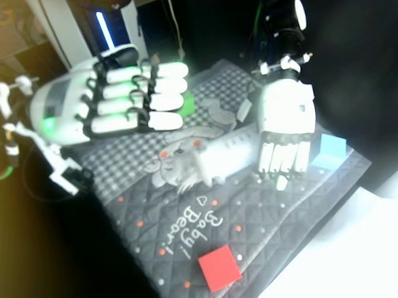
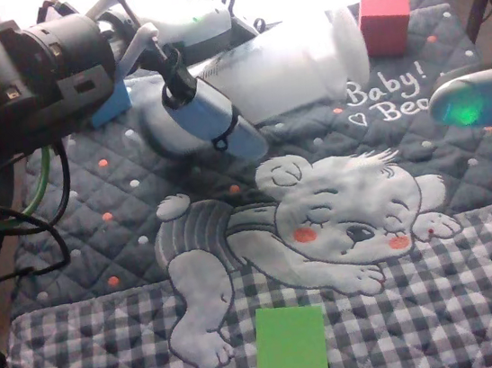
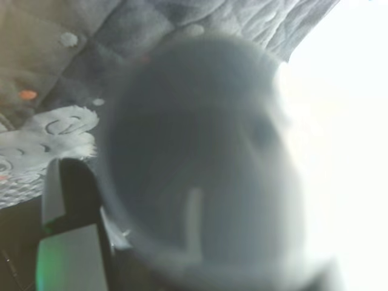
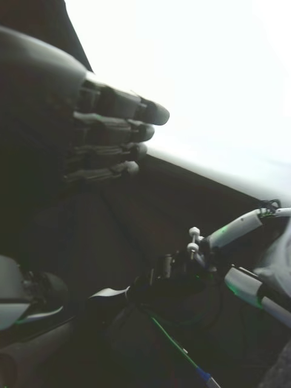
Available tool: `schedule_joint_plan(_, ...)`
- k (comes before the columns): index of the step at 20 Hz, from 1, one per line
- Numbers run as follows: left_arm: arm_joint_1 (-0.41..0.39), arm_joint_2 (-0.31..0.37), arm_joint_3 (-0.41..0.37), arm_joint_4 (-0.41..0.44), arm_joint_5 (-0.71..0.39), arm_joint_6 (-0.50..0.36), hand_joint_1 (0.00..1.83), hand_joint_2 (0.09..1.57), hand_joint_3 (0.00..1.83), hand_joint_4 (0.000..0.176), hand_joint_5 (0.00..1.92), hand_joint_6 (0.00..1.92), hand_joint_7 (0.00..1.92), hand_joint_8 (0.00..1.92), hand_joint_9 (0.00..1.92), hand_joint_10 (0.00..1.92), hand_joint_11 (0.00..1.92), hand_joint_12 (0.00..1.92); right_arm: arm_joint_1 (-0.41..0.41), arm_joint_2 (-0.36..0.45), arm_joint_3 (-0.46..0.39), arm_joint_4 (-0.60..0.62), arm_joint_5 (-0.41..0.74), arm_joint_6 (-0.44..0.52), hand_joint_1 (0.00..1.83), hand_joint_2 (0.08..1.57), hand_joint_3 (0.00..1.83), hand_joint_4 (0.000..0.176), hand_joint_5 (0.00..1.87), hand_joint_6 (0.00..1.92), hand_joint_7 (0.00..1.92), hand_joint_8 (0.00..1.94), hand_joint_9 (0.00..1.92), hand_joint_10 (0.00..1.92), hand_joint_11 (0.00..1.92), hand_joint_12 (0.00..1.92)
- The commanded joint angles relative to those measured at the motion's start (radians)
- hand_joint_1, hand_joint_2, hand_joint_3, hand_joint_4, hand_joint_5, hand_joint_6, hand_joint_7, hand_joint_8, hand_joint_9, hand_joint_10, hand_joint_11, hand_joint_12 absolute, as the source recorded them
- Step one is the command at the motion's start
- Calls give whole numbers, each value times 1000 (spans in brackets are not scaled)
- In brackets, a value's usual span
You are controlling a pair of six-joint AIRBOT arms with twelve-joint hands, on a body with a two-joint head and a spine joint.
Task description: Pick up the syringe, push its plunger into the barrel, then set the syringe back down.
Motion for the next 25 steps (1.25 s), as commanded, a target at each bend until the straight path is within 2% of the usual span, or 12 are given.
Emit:
schedule_joint_plan(1, -8, -2, 0, -10, -95, -7, 481, 879, 0, 73, 418, 0, 232, 0, 165, 0, 0, 297, 16, 3, 0, 24, 127, 4, 117, 809, 0, 0, 47, 5, 6, 1, 3, 0, 0, 250)
schedule_joint_plan(4, -6, -2, -4, 1, -95, -7, 450, 749, 0, 171, 264, 0, 100, 2, 27, 2, 0, 277, 17, 2, 0, 24, 127, 4, 5, 867, 9, 0, 61, 4, 25, 4, 9, 2, 0, 267)
schedule_joint_plan(7, -5, -2, -9, 9, -98, -7, 450, 673, 0, 176, 93, 2, 7, 0, 0, 0, 0, 152, 17, 2, 1, 24, 128, 4, 0, 947, 39, 0, 66, 9, 42, 8, 26, 7, 0, 245)
schedule_joint_plan(14, 14, 64, -53, -38, -189, -7, 419, 645, 0, 176, 0, 0, 0, 0, 0, 0, 0, 0, 16, 3, -2, 25, 129, 4, 0, 985, 22, 0, 61, 6, 43, 5, 40, 6, 0, 253)
schedule_joint_plan(18, 56, 213, -179, -302, -386, -7, 387, 694, 15, 176, 0, 0, 0, 0, 0, 0, 0, 0, 16, 3, -7, 26, 133, 4, 42, 849, 0, 0, 20, 2, 0, 0, 0, 0, 0, 195)
schedule_joint_plan(19, 67, 243, -204, -353, -448, 11, 425, 660, 0, 161, 0, 0, 0, 0, 0, 0, 0, 0, 16, 3, -7, 27, 134, 4, 8, 969, 28, 0, 3, 0, 0, 0, 0, 0, 0, 45)
schedule_joint_plan(20, 81, 293, -244, -390, -543, 242, 412, 660, 0, 156, 0, 0, 0, 0, 0, 0, 0, 0, 16, 3, -9, 29, 134, 4, 92, 860, 0, 0, 58, 23, 35, 13, 22, 9, 25, 27)
schedule_joint_plan(21, 94, 331, -279, -417, -617, 242, 355, 713, 5, 79, 0, 0, 0, 0, 0, 0, 0, 0, 16, 3, -11, 30, 137, 4, 246, 834, 0, 0, 108, 38, 62, 21, 36, 13, 61, 39)
schedule_joint_plan(22, 111, 363, -310, -440, -676, 242, 304, 688, 0, 69, 0, 0, 0, 0, 0, 0, 0, 0, 16, 3, -12, 31, 139, 4, 48, 933, 11, 0, 77, 19, 49, 11, 14, 2, 34, 32)
schedule_joint_plan(23, 135, 396, -345, -458, -737, 242, 292, 744, 15, 52, 0, 0, 0, 0, 0, 0, 0, 0, 16, 3, -13, 33, 142, 4, 122, 951, 18, 0, 95, 21, 60, 13, 26, 7, 35, 36)
schedule_joint_plan(24, 163, 426, -375, -474, -795, 299, 327, 879, 18, 67, 0, 0, 0, 0, 0, 0, 0, 0, 16, 3, -14, 34, 143, 4, 262, 804, 21, 0, 149, 41, 127, 20, 107, 1, 6, 377)
schedule_joint_plan(25, 192, 449, -405, -487, -865, 299, 378, 907, 15, 76, 0, 0, 0, 0, 0, 0, 0, 0, 16, 3, -15, 34, 143, 4, 241, 837, 31, 0, 156, 14, 146, 9, 119, 1, 0, 443)
